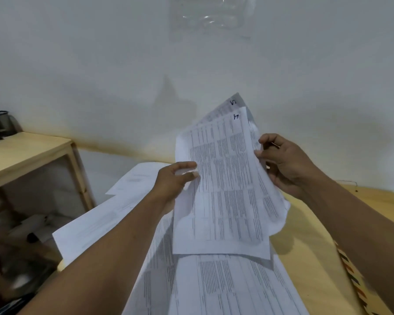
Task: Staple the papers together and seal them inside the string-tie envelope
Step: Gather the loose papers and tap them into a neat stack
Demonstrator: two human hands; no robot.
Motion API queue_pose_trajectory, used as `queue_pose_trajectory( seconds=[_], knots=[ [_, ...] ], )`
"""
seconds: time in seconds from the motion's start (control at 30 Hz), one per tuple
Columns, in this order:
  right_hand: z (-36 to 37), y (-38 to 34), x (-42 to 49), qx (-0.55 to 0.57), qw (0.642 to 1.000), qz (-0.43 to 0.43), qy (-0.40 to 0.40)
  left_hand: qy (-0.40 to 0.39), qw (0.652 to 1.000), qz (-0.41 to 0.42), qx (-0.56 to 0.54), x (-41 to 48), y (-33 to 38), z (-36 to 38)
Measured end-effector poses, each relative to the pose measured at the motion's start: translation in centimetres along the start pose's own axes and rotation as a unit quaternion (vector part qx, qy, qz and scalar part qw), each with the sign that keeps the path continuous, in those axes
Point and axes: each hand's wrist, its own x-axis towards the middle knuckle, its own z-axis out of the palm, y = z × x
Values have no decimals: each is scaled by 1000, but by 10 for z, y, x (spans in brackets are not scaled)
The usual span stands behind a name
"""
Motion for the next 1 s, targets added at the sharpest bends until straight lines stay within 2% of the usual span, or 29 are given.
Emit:
queue_pose_trajectory(
  seconds=[0.17,0.27,0.33,0.4,0.47,0.53,0.57,0.83,0.9,1.0],
  knots=[
    [3,30,7,-46,998,14,36,-12,999,-39,24,5,-1,-34],
    [3,53,1,-70,994,85,11,8,999,-48,16,-1,-8,-51],
    [3,72,-6,-134,985,108,15,21,998,-25,50,-6,-13,-61],
    [-4,94,-12,-287,954,72,52,19,996,-13,88,-8,-20,-72],
    [-14,115,-20,-459,887,25,53,22,994,-11,103,-12,-25,-82],
    [-20,133,-32,-555,832,28,13,28,992,-14,119,-14,-30,-89],
    [-22,140,-37,-576,817,28,9,27,992,-14,123,-16,-32,-91],
    [-14,150,-44,-548,833,-24,77,-13,992,-7,125,-23,-35,-82],
    [-12,149,-44,-560,825,-27,76,-8,991,-4,132,-22,-37,-79],
    [-17,143,-38,-616,786,10,44,-8,991,-3,135,-22,-37,-75]
  ],
)
